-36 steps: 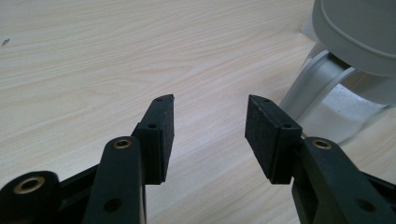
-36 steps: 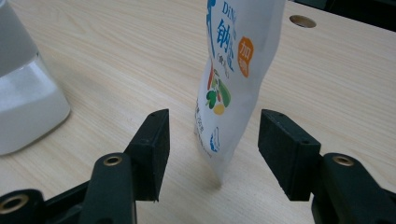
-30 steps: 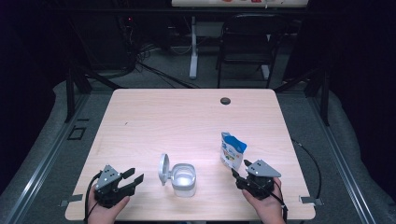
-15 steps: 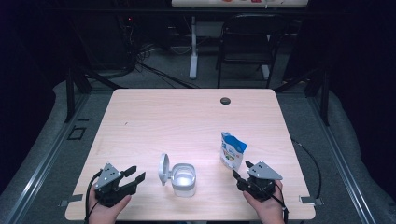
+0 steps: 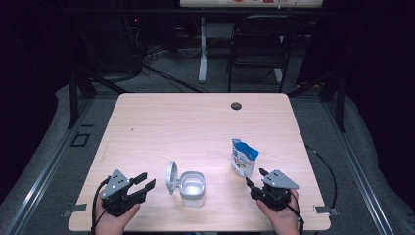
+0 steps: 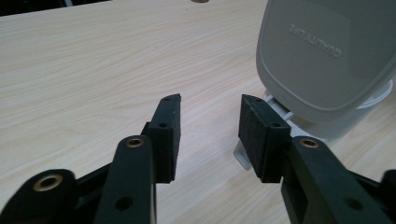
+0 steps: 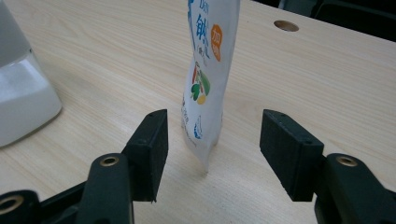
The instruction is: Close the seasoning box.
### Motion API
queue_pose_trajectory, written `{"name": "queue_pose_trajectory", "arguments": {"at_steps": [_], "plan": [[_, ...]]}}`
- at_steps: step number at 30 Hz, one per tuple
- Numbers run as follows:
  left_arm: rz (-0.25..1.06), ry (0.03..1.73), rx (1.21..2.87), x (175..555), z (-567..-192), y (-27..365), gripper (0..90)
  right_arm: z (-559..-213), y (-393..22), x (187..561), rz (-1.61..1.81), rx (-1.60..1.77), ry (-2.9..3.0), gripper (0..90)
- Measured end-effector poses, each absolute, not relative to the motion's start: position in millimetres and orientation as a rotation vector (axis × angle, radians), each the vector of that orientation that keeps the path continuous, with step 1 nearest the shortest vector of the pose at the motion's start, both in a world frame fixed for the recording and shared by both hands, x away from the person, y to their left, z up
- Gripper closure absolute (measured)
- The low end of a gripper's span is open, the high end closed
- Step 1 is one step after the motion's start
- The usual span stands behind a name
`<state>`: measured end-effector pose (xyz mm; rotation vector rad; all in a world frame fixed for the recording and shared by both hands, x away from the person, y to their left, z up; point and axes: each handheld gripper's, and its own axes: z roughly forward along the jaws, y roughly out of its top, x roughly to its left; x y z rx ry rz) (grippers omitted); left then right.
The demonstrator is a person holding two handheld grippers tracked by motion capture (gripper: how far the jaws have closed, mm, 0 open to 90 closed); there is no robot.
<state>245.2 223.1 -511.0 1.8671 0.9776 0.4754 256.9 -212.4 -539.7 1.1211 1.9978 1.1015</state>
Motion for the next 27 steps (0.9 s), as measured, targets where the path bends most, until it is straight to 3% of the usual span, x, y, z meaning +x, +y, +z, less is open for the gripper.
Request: {"name": "queue_pose_trajectory", "arguments": {"at_steps": [27], "plan": [[0.439,0.859,1.903,248,-491,192,90.0,-537,-217,249,1.137,1.155,2.002,40.5]]}}
